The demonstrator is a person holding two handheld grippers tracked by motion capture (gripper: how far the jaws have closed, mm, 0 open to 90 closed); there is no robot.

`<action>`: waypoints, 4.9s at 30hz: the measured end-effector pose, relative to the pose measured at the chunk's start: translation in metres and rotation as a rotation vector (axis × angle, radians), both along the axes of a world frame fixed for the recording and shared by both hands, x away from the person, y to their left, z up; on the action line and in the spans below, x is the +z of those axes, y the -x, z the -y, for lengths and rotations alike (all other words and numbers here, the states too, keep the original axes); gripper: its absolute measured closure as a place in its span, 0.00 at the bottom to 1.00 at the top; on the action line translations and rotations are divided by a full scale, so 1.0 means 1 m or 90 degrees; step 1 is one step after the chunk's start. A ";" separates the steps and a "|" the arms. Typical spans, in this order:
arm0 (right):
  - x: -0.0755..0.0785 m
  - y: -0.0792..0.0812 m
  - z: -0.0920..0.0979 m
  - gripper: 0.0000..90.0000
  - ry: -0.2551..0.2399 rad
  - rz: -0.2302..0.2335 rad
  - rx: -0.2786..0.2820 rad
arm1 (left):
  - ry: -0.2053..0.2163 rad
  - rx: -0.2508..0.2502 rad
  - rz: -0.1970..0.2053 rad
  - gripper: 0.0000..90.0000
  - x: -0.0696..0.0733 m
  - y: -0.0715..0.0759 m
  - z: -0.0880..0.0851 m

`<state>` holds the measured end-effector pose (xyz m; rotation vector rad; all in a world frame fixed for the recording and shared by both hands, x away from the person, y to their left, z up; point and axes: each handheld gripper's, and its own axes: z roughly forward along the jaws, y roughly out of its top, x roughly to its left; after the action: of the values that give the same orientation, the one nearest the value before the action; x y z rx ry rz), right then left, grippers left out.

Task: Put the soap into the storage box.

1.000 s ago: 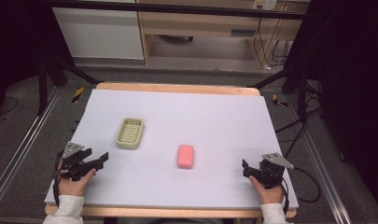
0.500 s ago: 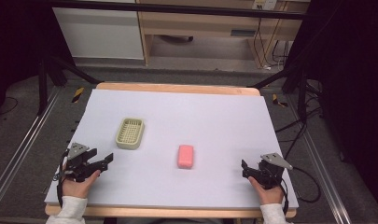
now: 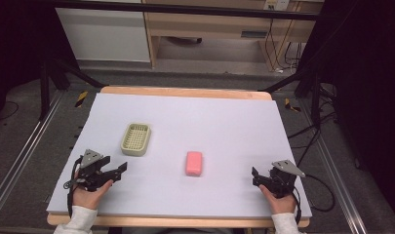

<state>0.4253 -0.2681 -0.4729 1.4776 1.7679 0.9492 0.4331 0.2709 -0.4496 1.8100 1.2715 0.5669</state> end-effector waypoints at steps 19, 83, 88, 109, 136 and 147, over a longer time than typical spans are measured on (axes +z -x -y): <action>0.001 0.000 -0.003 0.07 -0.001 0.002 0.008 | 0.007 -0.026 -0.006 0.31 0.006 -0.003 0.019; 0.000 -0.002 -0.005 0.06 -0.007 -0.004 0.020 | -0.016 -0.130 -0.008 0.29 0.036 -0.039 0.126; 0.000 -0.003 -0.005 0.06 -0.006 -0.005 0.022 | -0.021 -0.140 -0.012 0.29 0.037 -0.041 0.140; 0.000 -0.004 -0.006 0.06 -0.007 -0.007 0.025 | -0.049 -0.180 -0.045 0.24 0.023 -0.049 0.188; -0.001 -0.004 -0.008 0.06 -0.010 -0.014 0.031 | -0.078 -0.196 -0.092 0.20 -0.005 -0.062 0.225; -0.002 -0.005 -0.008 0.06 -0.006 -0.015 0.034 | -0.092 -0.188 -0.107 0.20 -0.011 -0.064 0.231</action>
<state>0.4301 -0.2602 -0.4745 1.4598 1.8293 0.9726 0.4974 0.0401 -0.4611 2.1563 1.0643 0.3539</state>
